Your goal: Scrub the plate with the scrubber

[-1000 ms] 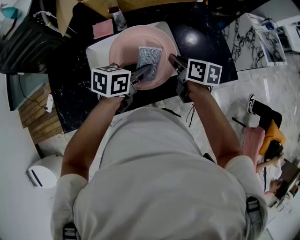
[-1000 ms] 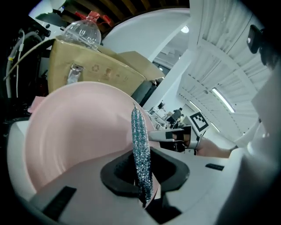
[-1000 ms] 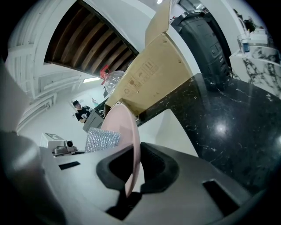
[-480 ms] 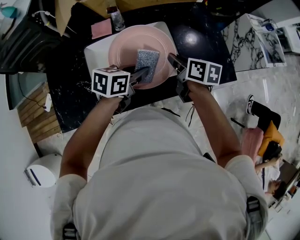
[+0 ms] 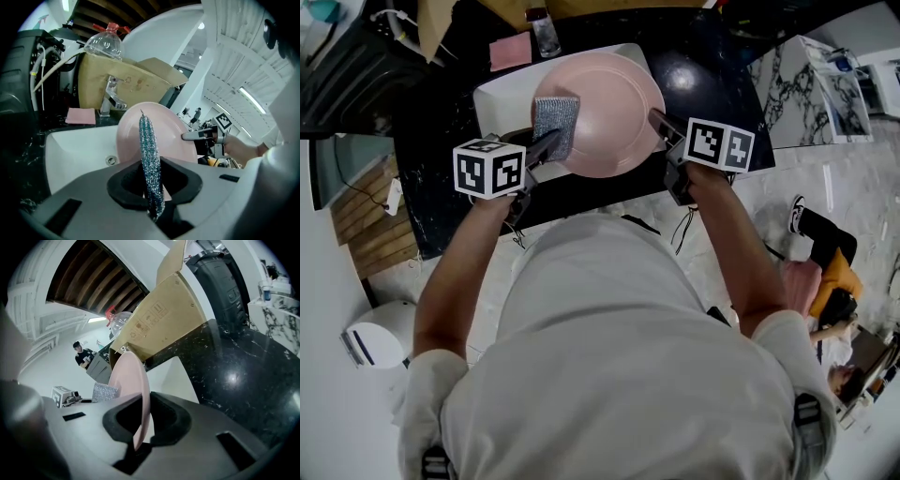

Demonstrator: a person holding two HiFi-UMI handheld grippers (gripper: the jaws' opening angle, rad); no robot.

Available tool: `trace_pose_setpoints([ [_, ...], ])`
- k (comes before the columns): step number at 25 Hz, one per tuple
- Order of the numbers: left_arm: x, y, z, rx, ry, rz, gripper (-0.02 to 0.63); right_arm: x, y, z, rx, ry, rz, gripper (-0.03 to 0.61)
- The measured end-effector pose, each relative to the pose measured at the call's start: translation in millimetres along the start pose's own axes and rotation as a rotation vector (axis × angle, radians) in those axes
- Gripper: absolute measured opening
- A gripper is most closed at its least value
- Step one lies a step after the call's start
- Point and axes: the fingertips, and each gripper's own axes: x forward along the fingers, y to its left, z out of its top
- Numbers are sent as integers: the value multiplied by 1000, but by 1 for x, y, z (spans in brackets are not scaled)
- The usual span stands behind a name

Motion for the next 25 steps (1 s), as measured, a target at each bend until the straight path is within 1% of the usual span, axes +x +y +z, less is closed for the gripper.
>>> trace_pose_setpoints([
  [3, -14, 12, 5, -2, -41, 25, 69, 0, 0, -4, -10, 17, -7, 25],
  [6, -32, 23, 14, -1, -107, 57, 69, 0, -1, -8, -19, 34, -18, 25],
  [12, -81, 48, 30, -98, -294, 96, 69, 2, -6, -11, -34, 60, -51, 23],
  [16, -108, 54, 29, -120, -356, 110, 69, 6, -9, -6, -45, 70, -70, 23],
  [21, -130, 49, 19, -74, -385, 129, 69, 22, -13, -2, -39, 99, -86, 23],
  [25, -142, 43, 10, 12, -386, 165, 69, 43, -19, -3, -18, 139, -101, 23],
])
